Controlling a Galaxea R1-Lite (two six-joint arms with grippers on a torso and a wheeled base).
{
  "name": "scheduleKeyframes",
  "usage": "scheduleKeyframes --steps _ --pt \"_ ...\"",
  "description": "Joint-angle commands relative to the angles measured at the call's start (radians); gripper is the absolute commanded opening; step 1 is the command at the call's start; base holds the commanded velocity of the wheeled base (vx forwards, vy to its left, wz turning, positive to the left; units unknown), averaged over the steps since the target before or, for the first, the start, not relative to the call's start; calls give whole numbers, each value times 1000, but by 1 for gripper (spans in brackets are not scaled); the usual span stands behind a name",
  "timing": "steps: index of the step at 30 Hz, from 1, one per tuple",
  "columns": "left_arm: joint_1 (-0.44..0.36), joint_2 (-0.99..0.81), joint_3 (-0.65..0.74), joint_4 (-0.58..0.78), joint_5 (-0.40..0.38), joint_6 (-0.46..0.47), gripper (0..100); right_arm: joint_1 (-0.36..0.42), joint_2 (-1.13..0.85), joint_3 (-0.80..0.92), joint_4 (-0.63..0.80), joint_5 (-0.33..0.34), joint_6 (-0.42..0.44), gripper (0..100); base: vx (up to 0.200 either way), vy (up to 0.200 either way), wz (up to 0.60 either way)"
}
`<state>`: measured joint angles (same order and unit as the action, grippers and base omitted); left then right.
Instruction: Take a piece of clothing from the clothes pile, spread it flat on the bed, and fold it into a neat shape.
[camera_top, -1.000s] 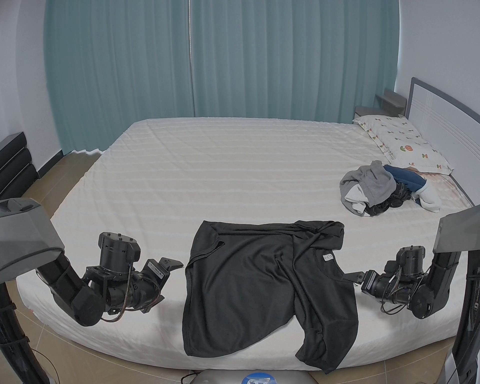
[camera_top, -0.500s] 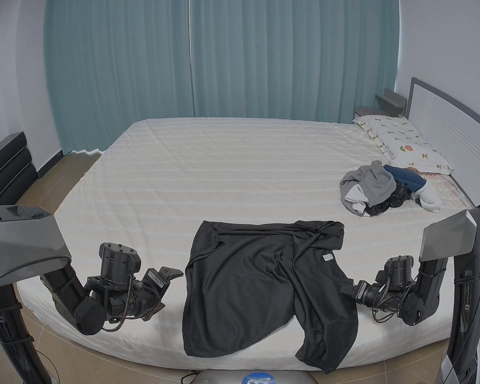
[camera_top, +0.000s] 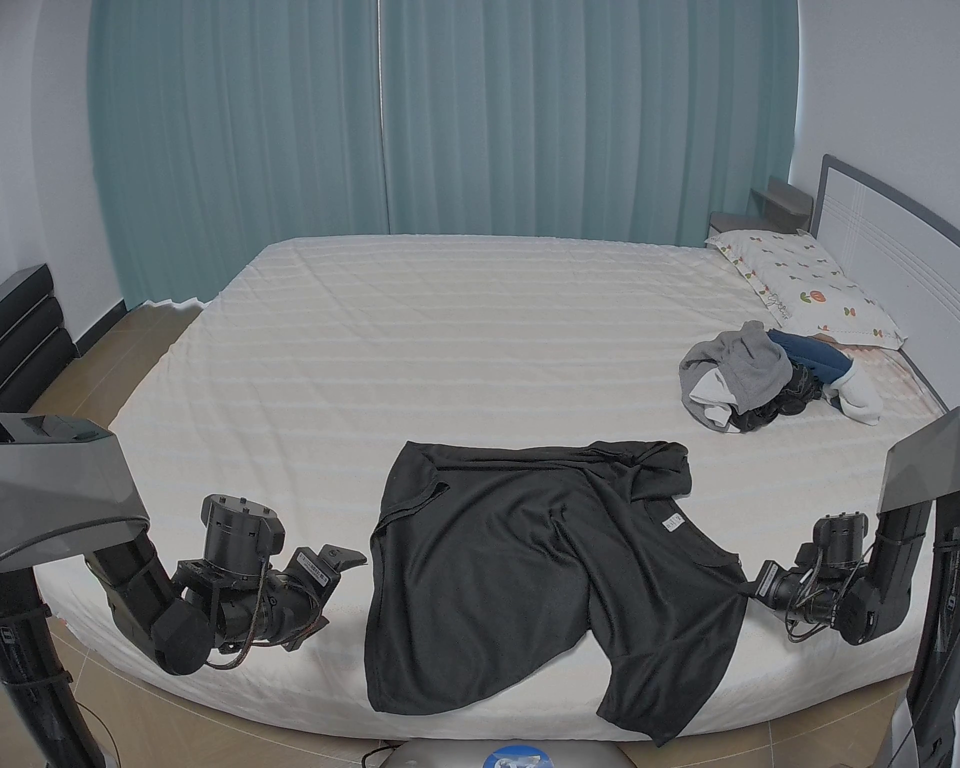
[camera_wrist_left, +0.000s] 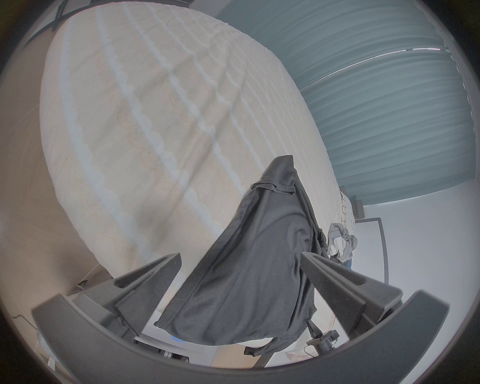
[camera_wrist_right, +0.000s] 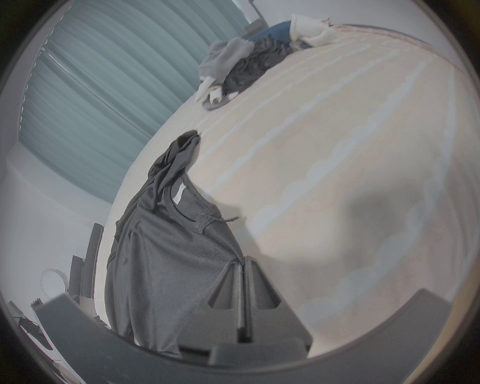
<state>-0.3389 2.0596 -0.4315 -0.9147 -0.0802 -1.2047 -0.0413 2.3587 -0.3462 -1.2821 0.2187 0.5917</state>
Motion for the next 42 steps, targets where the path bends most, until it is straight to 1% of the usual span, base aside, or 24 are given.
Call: scheduleKeyframes --steps 1,2,3,4,6,8,10,11,18,25,26,30,31,32,38,40,42 --pt "0 10 8 -1 2 7 100 -85 -88 36 15 11 -41 0 0 0 0" --pt "-2 10 10 -1 5 7 100 -126 -124 32 49 11 -75 0 0 0 0" --pt "-2 10 10 -1 5 8 100 -150 -139 26 76 13 -90 0 0 0 0" --pt "-2 10 10 -1 5 8 100 -157 -144 24 84 13 -95 0 0 0 0" --pt "-3 11 8 -1 4 10 100 -204 -157 -7 142 18 -124 0 0 0 0" --pt "-6 16 8 -1 4 13 100 -236 -151 -30 153 18 -132 0 0 0 0" --pt "-6 16 8 -1 4 13 100 -236 -151 -30 153 18 -132 0 0 0 0" --pt "-8 24 8 -1 5 27 100 -272 -131 -54 158 22 -132 0 0 0 0" --pt "-40 57 8 -1 11 122 100 -302 -68 -106 156 21 -128 0 0 0 0" --pt "-111 90 8 0 31 171 100 -302 -49 -114 145 22 -130 0 0 0 0" --pt "-115 94 5 0 43 180 100 -302 -44 -114 142 22 -130 100 0 0 0" --pt "-124 129 -15 -1 83 228 100 -293 -47 -109 144 27 -124 100 0 0 0" --pt "-124 129 -15 -1 83 228 100 -293 -47 -109 144 27 -124 100 0 0 0" --pt "-140 149 -21 -1 100 249 100 -289 -50 -106 142 41 -121 100 0 0 0" --pt "-184 195 -41 -10 163 283 100 -281 -50 -106 142 100 -89 100 0 0 0" --pt "-184 198 -44 -15 166 284 100 -281 -50 -106 142 103 -84 100 0 0 0" --pt "-190 215 -50 -27 169 298 100 -269 -52 -109 142 122 -58 100 0 0 0"
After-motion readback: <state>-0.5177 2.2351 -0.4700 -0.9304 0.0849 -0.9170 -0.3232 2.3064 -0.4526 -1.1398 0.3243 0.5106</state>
